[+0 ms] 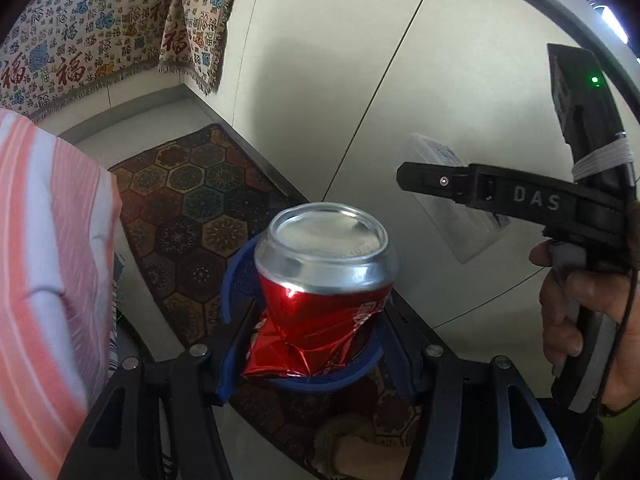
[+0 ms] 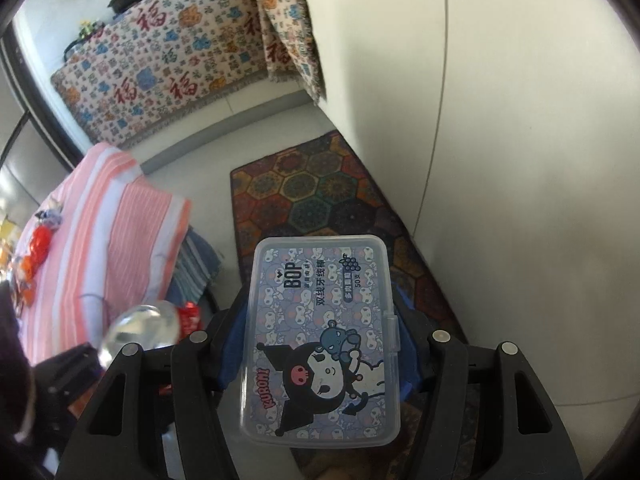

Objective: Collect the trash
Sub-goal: 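Carry both items to the blue wastebasket and open both grippers to drop them, then return to the table and grasp the white milk carton with the left gripper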

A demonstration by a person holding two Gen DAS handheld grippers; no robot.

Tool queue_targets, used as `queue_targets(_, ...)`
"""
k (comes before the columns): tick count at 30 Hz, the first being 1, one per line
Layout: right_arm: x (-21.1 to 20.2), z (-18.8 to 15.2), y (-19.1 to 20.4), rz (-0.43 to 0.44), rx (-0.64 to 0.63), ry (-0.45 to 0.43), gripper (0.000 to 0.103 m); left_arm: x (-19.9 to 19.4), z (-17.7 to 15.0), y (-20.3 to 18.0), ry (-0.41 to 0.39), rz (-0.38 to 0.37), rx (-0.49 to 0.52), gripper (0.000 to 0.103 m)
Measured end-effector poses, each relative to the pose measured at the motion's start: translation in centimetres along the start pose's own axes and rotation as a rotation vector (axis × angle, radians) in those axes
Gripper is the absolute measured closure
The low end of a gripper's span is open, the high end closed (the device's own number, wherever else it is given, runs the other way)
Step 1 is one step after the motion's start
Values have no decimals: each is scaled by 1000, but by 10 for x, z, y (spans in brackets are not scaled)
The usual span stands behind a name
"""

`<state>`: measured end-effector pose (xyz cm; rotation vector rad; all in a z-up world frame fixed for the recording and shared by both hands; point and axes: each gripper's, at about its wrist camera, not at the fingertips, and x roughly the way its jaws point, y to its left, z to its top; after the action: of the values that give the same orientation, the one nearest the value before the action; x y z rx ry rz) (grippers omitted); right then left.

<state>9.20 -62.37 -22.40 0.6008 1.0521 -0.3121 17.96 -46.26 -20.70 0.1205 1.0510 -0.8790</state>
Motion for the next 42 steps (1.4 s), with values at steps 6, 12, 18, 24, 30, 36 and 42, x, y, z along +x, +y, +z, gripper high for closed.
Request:
queue_targets(6,15,6,-12,20,55,12,38,47,2,-8,12,16,63,42)
queue_targets(12,16,8,-22,21,89,5,29,81,9,-1,45,24,29,28)
queue_targets(18,-2,12,-20,-14,81,-73,26,44,10,6,-27,22,22,28)
queue_targets(24,-38,9,9,-52,6,-210,20,-62,-21,10,-133,68,61,28)
queue_targets(30,-69,-12,87,-5,-129,-317,7,-156,-80,50,-154,166,20,28)
queue_targets(36,-66,-66,215,212,-308,-252,7,-214,-142,116,-160,332,-85,28)
queue_targets(42,-37,-132,339,361,-522,-97,7,-255,-185,195,-179,471,-218,28)
